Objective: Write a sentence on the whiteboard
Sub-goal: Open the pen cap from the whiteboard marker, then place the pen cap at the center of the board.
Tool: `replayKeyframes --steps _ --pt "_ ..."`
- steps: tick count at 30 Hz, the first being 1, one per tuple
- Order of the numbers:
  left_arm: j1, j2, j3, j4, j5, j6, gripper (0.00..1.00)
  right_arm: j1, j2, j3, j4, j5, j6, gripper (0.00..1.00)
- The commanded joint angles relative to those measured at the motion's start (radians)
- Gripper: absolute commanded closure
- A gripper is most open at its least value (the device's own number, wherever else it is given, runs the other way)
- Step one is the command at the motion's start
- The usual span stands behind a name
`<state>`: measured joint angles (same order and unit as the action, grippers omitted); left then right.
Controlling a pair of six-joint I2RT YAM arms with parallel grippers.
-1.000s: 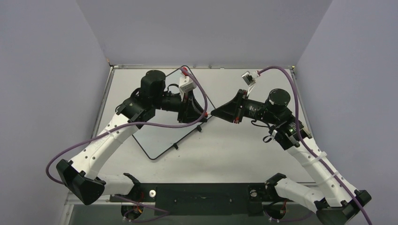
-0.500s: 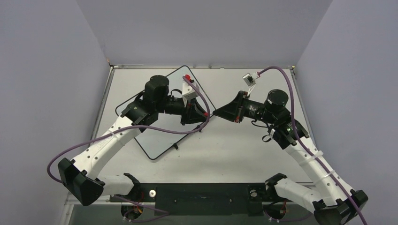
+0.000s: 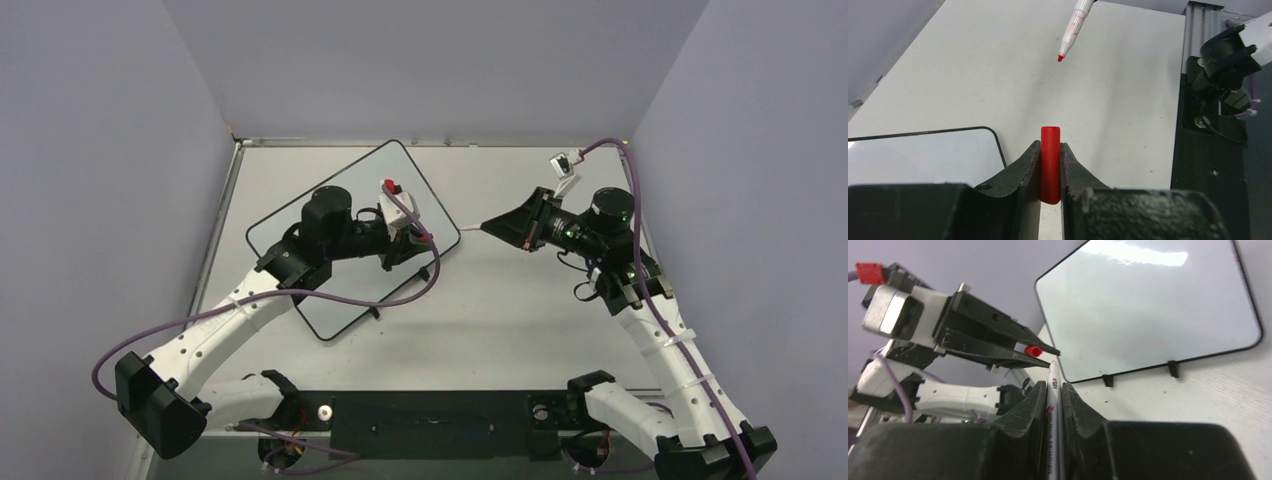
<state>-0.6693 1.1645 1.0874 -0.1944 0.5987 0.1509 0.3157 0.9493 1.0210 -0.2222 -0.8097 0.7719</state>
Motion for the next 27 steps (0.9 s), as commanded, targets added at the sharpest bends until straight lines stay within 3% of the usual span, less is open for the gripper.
replayKeyframes --steps 1,4,13,16,19,27 --pt "-0.033 -0.018 -0.052 0.124 -0.163 -0.010 1.00 -0.035 -0.034 0.077 -0.192 0.213 -0.139 1.00" --pt "-0.090 0.013 -0.108 0.221 -0.239 -0.062 1.00 -0.035 -0.046 0.091 -0.290 0.371 -0.195 1.00" --pt "-0.324 0.271 -0.225 0.545 -0.520 -0.270 1.00 -0.035 -0.136 0.054 -0.365 0.887 -0.210 1.00" --pt "-0.374 0.374 -0.196 0.578 -0.623 -0.270 1.00 -0.035 -0.152 0.049 -0.368 0.939 -0.209 1.00" --pt "-0.382 0.494 -0.193 0.670 -0.627 -0.309 0.99 -0.035 -0.158 0.044 -0.368 0.957 -0.209 1.00" --pt "-0.401 0.714 -0.111 0.692 -0.667 -0.380 0.80 -0.036 -0.174 0.028 -0.375 0.957 -0.218 1.00"
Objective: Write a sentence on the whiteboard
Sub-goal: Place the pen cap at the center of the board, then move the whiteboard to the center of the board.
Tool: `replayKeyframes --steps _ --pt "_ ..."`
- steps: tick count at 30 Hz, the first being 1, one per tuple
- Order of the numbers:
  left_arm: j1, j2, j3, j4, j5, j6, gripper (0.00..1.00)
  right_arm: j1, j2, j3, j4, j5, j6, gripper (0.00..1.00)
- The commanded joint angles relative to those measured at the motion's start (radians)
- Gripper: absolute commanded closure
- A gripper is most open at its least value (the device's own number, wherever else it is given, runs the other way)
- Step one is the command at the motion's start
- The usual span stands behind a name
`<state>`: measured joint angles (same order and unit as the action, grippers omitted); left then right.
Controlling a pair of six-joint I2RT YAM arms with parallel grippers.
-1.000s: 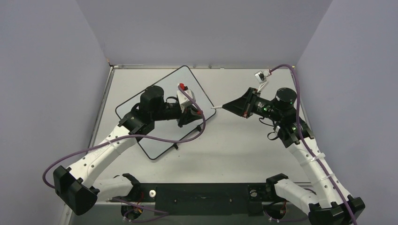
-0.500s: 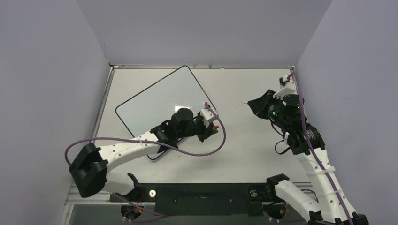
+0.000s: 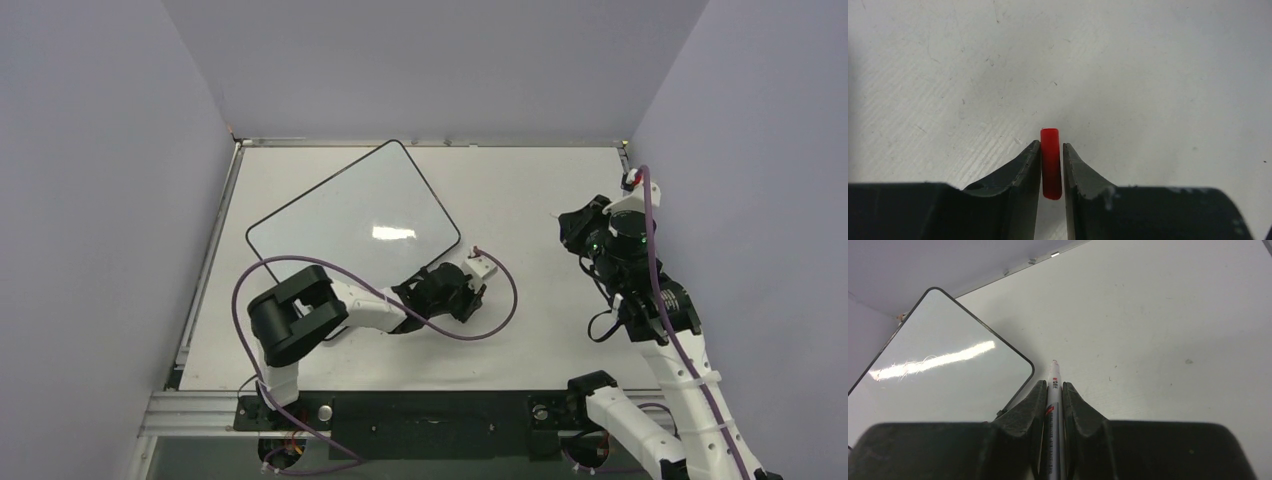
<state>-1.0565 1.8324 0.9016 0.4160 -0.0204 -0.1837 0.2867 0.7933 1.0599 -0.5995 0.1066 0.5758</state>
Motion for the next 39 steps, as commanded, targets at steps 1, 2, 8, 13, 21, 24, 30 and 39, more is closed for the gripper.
replayKeyframes --steps 1,2,8,13,21,24,30,39 --pt "-0.019 0.060 0.081 0.076 -0.055 -0.045 0.75 -0.007 -0.018 -0.013 0.001 0.042 -0.023 1.00" --pt "-0.023 0.066 0.096 0.063 -0.059 -0.043 0.72 -0.006 -0.019 -0.013 0.001 0.042 -0.024 1.00" --pt "-0.044 0.074 0.140 -0.009 -0.077 -0.037 0.53 -0.007 -0.011 -0.009 0.004 0.048 -0.026 1.00" --pt "-0.043 0.017 0.139 -0.067 -0.094 -0.041 0.45 -0.006 -0.007 -0.001 0.003 0.051 -0.033 1.00" --pt "-0.034 -0.143 0.215 -0.342 -0.233 -0.038 0.44 -0.006 -0.006 0.018 0.004 0.040 -0.035 1.00" --pt "0.036 -0.264 0.241 -0.475 -0.209 -0.049 0.44 -0.006 -0.005 0.026 0.004 0.028 -0.037 1.00" --pt "0.294 -0.502 0.281 -0.678 -0.034 -0.019 0.44 -0.004 -0.008 0.020 0.021 -0.006 -0.036 1.00" --pt "0.695 -0.645 0.353 -0.831 -0.016 -0.002 0.42 0.004 -0.003 -0.007 0.070 -0.129 -0.040 1.00"
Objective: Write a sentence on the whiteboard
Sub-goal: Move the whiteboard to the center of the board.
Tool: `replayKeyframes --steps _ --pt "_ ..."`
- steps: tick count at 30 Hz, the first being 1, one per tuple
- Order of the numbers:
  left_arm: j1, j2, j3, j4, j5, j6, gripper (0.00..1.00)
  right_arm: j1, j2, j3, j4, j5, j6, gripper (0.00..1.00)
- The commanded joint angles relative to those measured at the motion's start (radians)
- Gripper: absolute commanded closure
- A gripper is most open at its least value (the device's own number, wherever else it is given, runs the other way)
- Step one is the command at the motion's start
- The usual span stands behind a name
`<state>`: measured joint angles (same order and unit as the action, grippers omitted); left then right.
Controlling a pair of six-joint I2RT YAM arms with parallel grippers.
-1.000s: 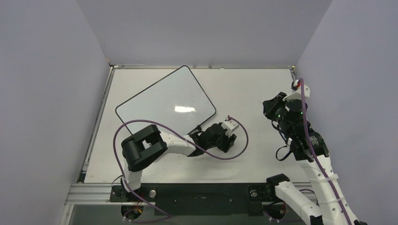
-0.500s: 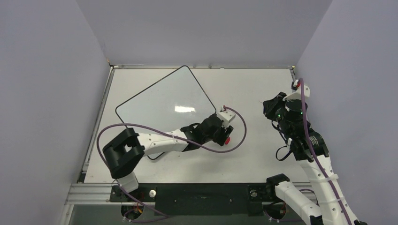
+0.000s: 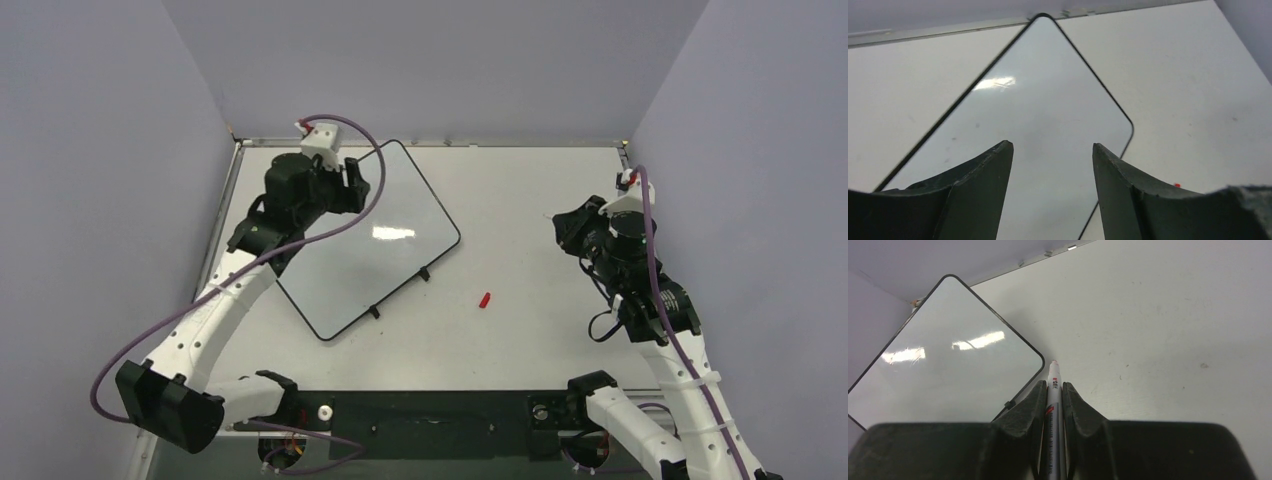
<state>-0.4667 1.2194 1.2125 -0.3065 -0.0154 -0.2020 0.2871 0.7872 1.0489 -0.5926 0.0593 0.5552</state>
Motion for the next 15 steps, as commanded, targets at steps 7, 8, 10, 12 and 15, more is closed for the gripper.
replayKeyframes --steps 7,8,10,12,15 --pt "0.416 -0.067 -0.042 0.005 0.016 -0.059 0.21 0.094 0.033 -0.007 0.124 -0.129 -0.017 1.00" --pt "0.457 -0.054 -0.051 0.019 0.092 -0.073 0.21 0.129 0.042 -0.003 0.125 -0.113 -0.019 1.00" --pt "0.547 -0.020 -0.069 0.063 0.196 -0.098 0.21 0.179 0.054 0.002 0.125 -0.080 -0.027 1.00" --pt "0.595 0.027 -0.066 0.093 0.274 -0.092 0.21 0.203 0.074 0.005 0.127 -0.073 -0.026 1.00" --pt "0.653 0.118 -0.009 0.106 0.469 -0.052 0.21 0.215 0.105 0.003 0.138 -0.094 -0.022 1.00"
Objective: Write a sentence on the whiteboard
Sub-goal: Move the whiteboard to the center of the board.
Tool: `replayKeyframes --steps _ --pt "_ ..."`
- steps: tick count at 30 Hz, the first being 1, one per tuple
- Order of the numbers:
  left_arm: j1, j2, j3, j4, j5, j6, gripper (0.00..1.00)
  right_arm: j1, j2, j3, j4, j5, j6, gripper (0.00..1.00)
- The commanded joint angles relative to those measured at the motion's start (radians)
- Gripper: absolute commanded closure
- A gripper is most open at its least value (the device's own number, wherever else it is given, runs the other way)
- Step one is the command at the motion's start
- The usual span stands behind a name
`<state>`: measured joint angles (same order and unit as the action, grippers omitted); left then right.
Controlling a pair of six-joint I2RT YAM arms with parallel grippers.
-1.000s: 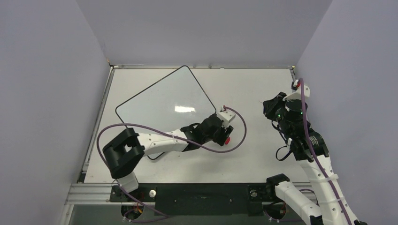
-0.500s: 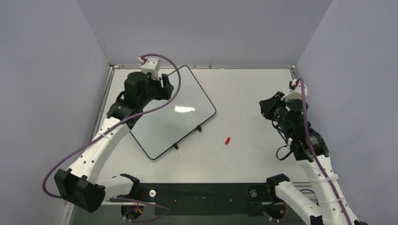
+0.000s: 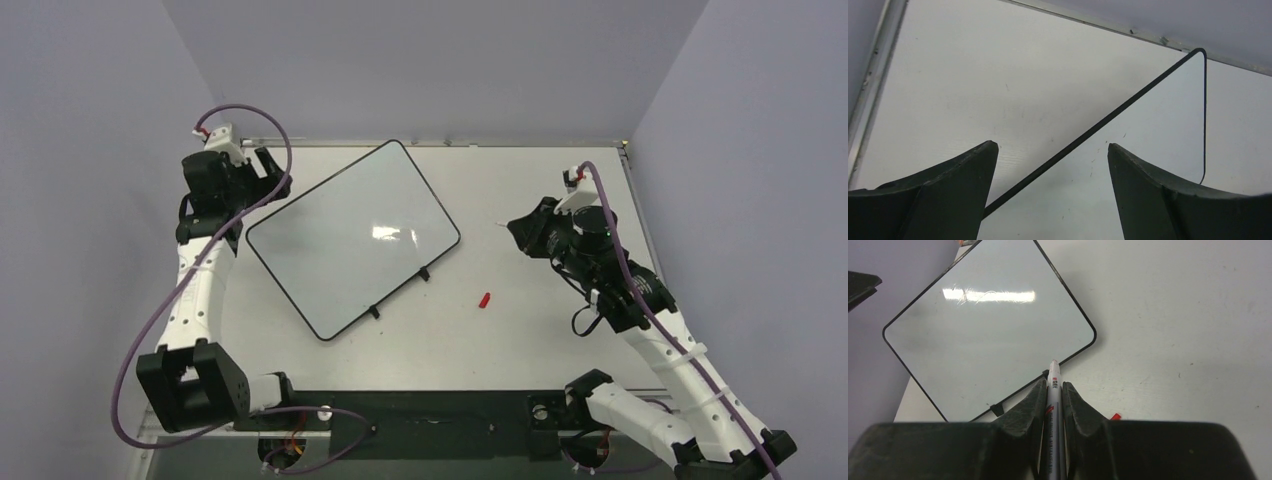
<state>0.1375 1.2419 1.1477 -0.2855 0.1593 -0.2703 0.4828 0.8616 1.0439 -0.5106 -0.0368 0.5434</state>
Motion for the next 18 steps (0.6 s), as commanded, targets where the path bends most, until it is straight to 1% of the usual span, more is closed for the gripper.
replayKeyframes --steps 1,4,6,9,12,13,14,18 --pt "0.056 0.150 0.091 0.076 0.344 0.028 0.21 0.022 0.035 0.008 0.060 -0.001 -0.009 1.00" --pt "0.067 0.253 0.168 0.031 0.489 0.074 0.23 0.026 0.055 0.009 0.061 -0.011 -0.013 1.00" --pt "0.063 0.315 0.207 0.008 0.557 0.086 0.24 0.026 0.059 0.007 0.062 -0.012 -0.020 1.00" --pt "0.042 0.377 0.235 -0.029 0.585 0.123 0.26 0.027 0.058 0.002 0.058 -0.010 -0.032 1.00" --pt "0.026 0.423 0.249 -0.058 0.645 0.150 0.31 0.027 0.054 -0.009 0.056 -0.005 -0.038 1.00" --pt "0.015 0.432 0.259 -0.074 0.666 0.166 0.36 0.028 0.054 -0.013 0.056 -0.005 -0.038 1.00" --pt "0.009 0.450 0.267 -0.089 0.673 0.177 0.38 0.029 0.053 -0.014 0.056 -0.006 -0.040 1.00" --pt "-0.025 0.510 0.330 -0.197 0.736 0.257 0.51 0.028 0.050 -0.021 0.054 -0.009 -0.048 1.00"
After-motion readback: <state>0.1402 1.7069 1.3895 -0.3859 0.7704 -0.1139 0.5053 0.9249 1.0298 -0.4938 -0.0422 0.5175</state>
